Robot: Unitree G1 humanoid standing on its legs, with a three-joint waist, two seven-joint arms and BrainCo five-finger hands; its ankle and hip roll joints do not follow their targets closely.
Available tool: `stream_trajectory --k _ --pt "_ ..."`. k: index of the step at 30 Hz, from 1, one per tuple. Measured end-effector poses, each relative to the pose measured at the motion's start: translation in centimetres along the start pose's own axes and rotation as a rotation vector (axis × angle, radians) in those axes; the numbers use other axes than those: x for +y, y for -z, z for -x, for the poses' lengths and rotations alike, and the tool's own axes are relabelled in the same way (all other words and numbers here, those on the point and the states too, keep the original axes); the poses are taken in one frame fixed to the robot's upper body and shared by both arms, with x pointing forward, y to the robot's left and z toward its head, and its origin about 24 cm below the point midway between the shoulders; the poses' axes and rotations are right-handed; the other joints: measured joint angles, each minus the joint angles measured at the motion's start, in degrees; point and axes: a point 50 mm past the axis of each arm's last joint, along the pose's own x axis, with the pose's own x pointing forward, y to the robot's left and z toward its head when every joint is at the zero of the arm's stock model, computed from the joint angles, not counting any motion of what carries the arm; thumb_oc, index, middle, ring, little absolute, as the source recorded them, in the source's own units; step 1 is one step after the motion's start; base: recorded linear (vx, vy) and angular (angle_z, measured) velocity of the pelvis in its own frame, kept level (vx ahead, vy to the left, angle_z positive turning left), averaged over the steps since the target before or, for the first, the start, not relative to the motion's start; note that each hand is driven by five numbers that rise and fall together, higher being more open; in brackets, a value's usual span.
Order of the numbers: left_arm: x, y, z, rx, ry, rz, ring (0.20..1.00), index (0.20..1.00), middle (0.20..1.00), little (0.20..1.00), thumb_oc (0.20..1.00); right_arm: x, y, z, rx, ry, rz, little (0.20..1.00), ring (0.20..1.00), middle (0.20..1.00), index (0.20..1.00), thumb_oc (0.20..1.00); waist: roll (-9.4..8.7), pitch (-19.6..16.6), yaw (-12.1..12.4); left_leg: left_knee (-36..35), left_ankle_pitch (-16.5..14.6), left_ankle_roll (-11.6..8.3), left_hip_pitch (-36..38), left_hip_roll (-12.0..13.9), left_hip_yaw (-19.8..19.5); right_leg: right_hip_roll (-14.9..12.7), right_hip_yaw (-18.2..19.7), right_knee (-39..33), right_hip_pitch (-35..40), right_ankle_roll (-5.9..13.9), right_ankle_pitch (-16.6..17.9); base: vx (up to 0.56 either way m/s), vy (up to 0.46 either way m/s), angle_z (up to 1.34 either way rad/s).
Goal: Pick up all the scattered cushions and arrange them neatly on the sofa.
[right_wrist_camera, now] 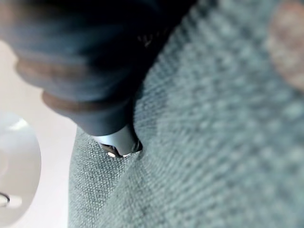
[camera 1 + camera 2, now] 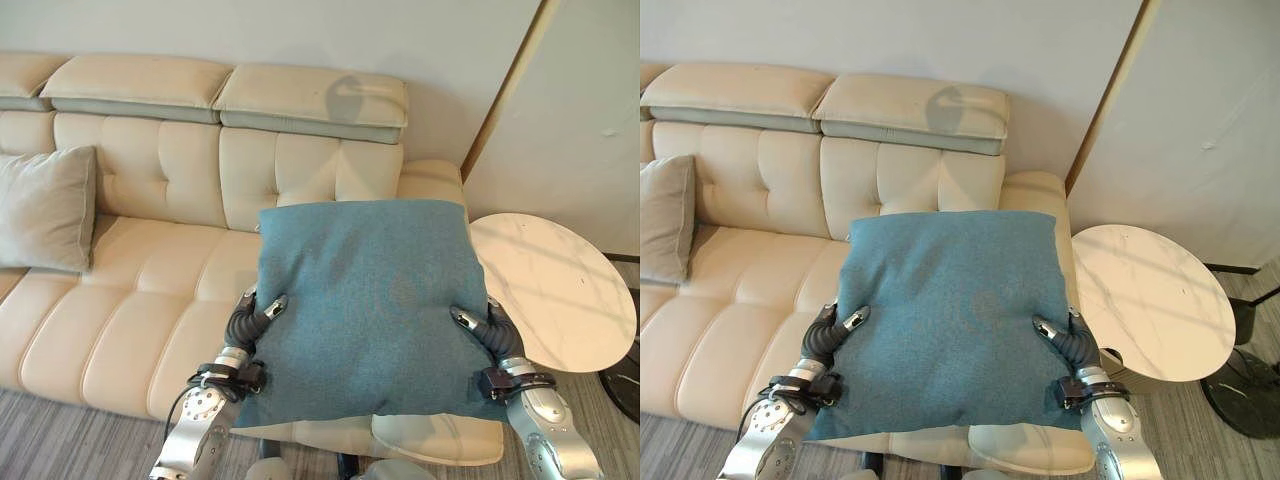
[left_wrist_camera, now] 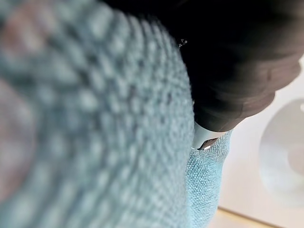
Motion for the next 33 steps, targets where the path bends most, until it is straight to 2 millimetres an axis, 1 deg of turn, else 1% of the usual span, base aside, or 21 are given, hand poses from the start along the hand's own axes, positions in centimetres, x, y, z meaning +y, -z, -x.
stream_trajectory --k 2,4,5,6,7,8,10,13,14,15,17,20,21,24,25,27,28,30,31,32,33 --pt "0.3 -0.1 -0.1 -0.002 -0.007 -0.008 0.200 0.200 0.200 0.200 0.200 0.1 0.0 -0.1 -0.002 -0.002 0.002 0.200 0.200 0.200 0.200 0.200 0.61 -0.07 0.18 -3.71 -0.43 0.32 2.34 0.04 2.36 -0.19 0.94 0.48 -0.37 1.11 -0.67 0.04 0.153 -0.40" --pt "0.6 -0.2 0.0 0.002 -0.012 -0.022 0.200 0.200 0.200 0.200 0.200 0.7 0.3 -0.2 0.002 -0.007 -0.009 0.200 0.200 0.200 0.200 0.200 0.30 -0.17 0.56 -5.07 0.04 1.59 3.31 -2.05 4.63 -2.66 1.93 1.34 -1.56 3.19 -1.79 0.03 0.215 -0.41" --pt "0.7 -0.2 -0.1 0.002 -0.013 -0.027 0.200 0.200 0.200 0.200 0.200 0.9 0.3 -0.2 0.001 -0.009 -0.017 0.200 0.200 0.200 0.200 0.200 0.51 -0.22 0.60 -5.48 0.01 2.38 3.61 -3.09 5.29 -3.52 2.20 1.60 -2.27 4.25 -1.78 0.03 0.262 -0.57" --pt "1.0 -0.2 -0.1 0.002 -0.027 -0.035 0.200 0.200 0.200 0.200 0.200 1.2 0.1 -0.7 -0.010 -0.015 -0.016 0.200 0.200 0.200 0.200 0.200 1.17 -0.27 1.38 -6.46 -0.02 3.27 4.06 -3.91 7.72 -4.85 3.07 2.32 -3.57 5.08 -2.47 0.01 0.181 -0.59" --pt "1.2 -0.3 -0.1 0.001 -0.038 -0.036 0.200 0.200 0.200 0.200 0.200 1.5 0.0 -1.0 -0.014 -0.024 -0.013 0.200 0.200 0.200 0.200 0.200 1.56 -0.27 1.65 -6.86 0.08 3.66 4.19 -4.21 8.51 -5.46 3.33 2.15 -3.80 5.15 -2.46 0.01 0.164 -0.77" --pt "1.7 -0.5 -0.1 -0.006 -0.063 -0.045 0.200 0.200 0.200 0.200 0.200 2.1 -0.1 -1.3 -0.022 -0.046 -0.012 0.200 0.200 0.200 0.200 0.200 1.84 -0.18 2.34 -6.89 0.07 4.15 4.11 -5.22 9.97 -6.82 3.21 1.82 -4.58 5.86 -2.07 -0.01 0.148 -0.54" --pt "2.3 -0.6 -0.1 -0.005 -0.094 -0.054 0.200 0.200 0.200 0.200 0.200 2.7 -0.2 -1.6 -0.026 -0.066 -0.016 0.200 0.200 0.200 0.200 0.200 2.27 -0.29 2.53 -7.24 0.12 4.80 4.03 -6.25 10.98 -8.07 3.20 1.62 -5.18 7.80 -0.84 -0.01 0.139 -0.31" --pt "2.6 -0.6 0.0 -0.005 -0.114 -0.068 0.200 0.200 0.200 0.200 0.200 3.2 0.0 -1.9 -0.019 -0.074 -0.026 0.200 0.200 0.200 0.200 0.200 2.29 -0.29 3.66 -7.75 0.29 5.10 3.72 -6.77 12.79 -9.34 2.69 0.63 -6.14 8.26 -0.37 0.00 0.051 -0.25" --pt "2.9 -0.7 0.0 -0.009 -0.125 -0.086 0.200 0.200 0.200 0.200 0.200 3.5 0.1 -1.9 -0.016 -0.080 -0.030 0.200 0.200 0.200 0.200 0.200 2.28 -0.29 4.48 -7.77 0.24 5.19 3.45 -6.94 12.93 -9.78 1.18 -0.17 -6.16 8.72 0.72 0.03 0.051 -0.28" --pt "3.0 -0.7 0.0 -0.010 -0.130 -0.093 0.200 0.200 0.200 0.200 0.200 3.7 0.1 -1.9 -0.016 -0.088 -0.031 0.200 0.200 0.200 0.200 0.200 2.38 -0.32 4.56 -7.77 0.24 5.20 3.07 -6.93 12.97 -9.89 0.32 -0.29 -6.52 9.01 1.18 0.04 0.026 -0.02" --pt "3.6 -0.6 0.0 -0.006 -0.156 -0.101 0.200 0.200 0.200 0.200 0.200 4.3 0.0 -2.6 -0.020 -0.110 -0.021 0.200 0.200 0.200 0.200 0.200 2.56 -0.37 4.51 -7.77 0.29 5.23 1.78 -6.76 12.72 -9.90 -1.02 -2.22 -6.59 8.79 2.83 0.02 0.020 0.07" --pt "3.8 -0.4 -0.1 0.001 -0.181 -0.112 0.200 0.200 0.200 0.200 0.200 4.8 -0.5 -3.6 -0.034 -0.125 0.007 0.200 0.200 0.200 0.200 0.200 2.92 -0.40 4.92 -7.68 0.95 5.67 0.06 -6.59 12.24 -9.66 -1.54 -3.79 -7.06 7.67 4.35 -0.04 0.021 0.06" --pt "4.0 -0.5 -0.9 -0.007 -0.201 -0.129 0.200 0.200 0.200 0.200 0.200 5.4 -1.4 -5.0 -0.064 -0.141 0.032 0.200 0.200 0.200 0.200 0.200 3.24 -0.40 5.22 -7.47 1.50 5.64 -2.33 -6.54 12.21 -9.60 -1.51 -4.23 -9.19 7.57 5.43 -0.08 0.006 0.04" --pt "4.0 -1.4 -3.6 -0.043 -0.234 -0.161 0.200 0.200 0.200 0.200 0.200 6.3 -3.5 -7.6 -0.126 -0.134 0.077 0.200 0.200 0.200 0.200 0.200 3.99 -0.16 5.80 -6.75 2.76 5.93 -7.90 -6.53 11.56 -9.65 -1.94 -5.08 -13.61 7.39 7.21 -0.09 0.008 0.16" --pt "3.9 -2.6 -6.0 -0.079 -0.261 -0.178 0.200 0.200 0.200 0.200 0.200 7.0 -5.1 -9.5 -0.168 -0.112 0.103 0.200 0.200 0.200 0.200 0.200 4.59 0.19 5.87 -6.44 3.67 6.10 -11.00 -6.52 10.76 -9.71 -2.98 -5.19 -16.12 7.25 7.92 -0.03 -0.008 0.26" --pt "3.8 -4.2 -8.1 -0.121 -0.283 -0.196 0.200 0.200 0.200 0.200 0.200 7.7 -6.9 -11.2 -0.213 -0.086 0.117 0.200 0.200 0.200 0.200 0.200 4.95 0.43 6.08 -6.99 4.69 5.80 -13.51 -6.47 10.47 -9.67 -3.12 -5.21 -18.69 7.26 8.50 -0.03 -0.006 0.17" --pt "3.8 -5.7 -9.7 -0.150 -0.298 -0.240 0.200 0.200 0.200 0.200 0.200 8.1 -8.4 -12.4 -0.251 -0.059 0.138 0.200 0.200 0.200 0.200 0.200 5.43 1.17 6.50 -7.66 5.43 5.90 -14.48 -6.45 10.36 -9.61 -3.35 -5.32 -19.92 7.21 8.81 -0.03 -0.006 0.08" --pt "3.5 -7.8 -11.7 -0.192 -0.310 -0.283 0.200 0.200 0.200 0.200 0.200 8.2 -10.3 -13.4 -0.301 -0.015 0.150 0.200 0.200 0.200 0.200 0.200 5.94 1.51 6.87 -7.73 5.83 5.53 -16.44 -6.45 9.95 -9.69 -4.06 -5.36 -21.74 7.61 8.72 -0.01 -0.011 0.14" --pt "2.8 -10.7 -13.6 -0.264 -0.304 -0.340 0.200 0.200 0.200 0.200 0.200 8.6 -12.6 -14.5 -0.367 0.019 0.152 0.200 0.200 0.200 0.200 0.200 6.22 1.84 6.87 -7.82 6.53 5.06 -19.31 -6.49 9.24 -9.64 -4.51 -5.25 -24.29 7.52 9.46 0.00 -0.020 0.15" --pt "2.5 -12.2 -14.0 -0.312 -0.312 -0.341 0.200 0.200 0.200 0.200 0.200 8.7 -13.5 -14.6 -0.400 0.040 0.149 0.200 0.200 0.200 0.200 0.200 6.14 2.28 7.03 -7.81 7.09 5.16 -20.17 -6.44 9.18 -9.62 -4.68 -5.28 -25.19 7.31 9.75 0.01 -0.026 0.17" --pt "2.0 -14.5 -15.3 -0.356 -0.315 -0.388 0.200 0.200 0.200 0.200 0.200 8.7 -15.4 -15.3 -0.447 0.079 0.181 0.200 0.200 0.200 0.200 0.200 6.28 2.55 7.16 -7.82 7.68 5.32 -22.19 -6.42 8.82 -9.54 -4.77 -5.26 -27.07 6.89 10.47 0.01 -0.021 0.06"
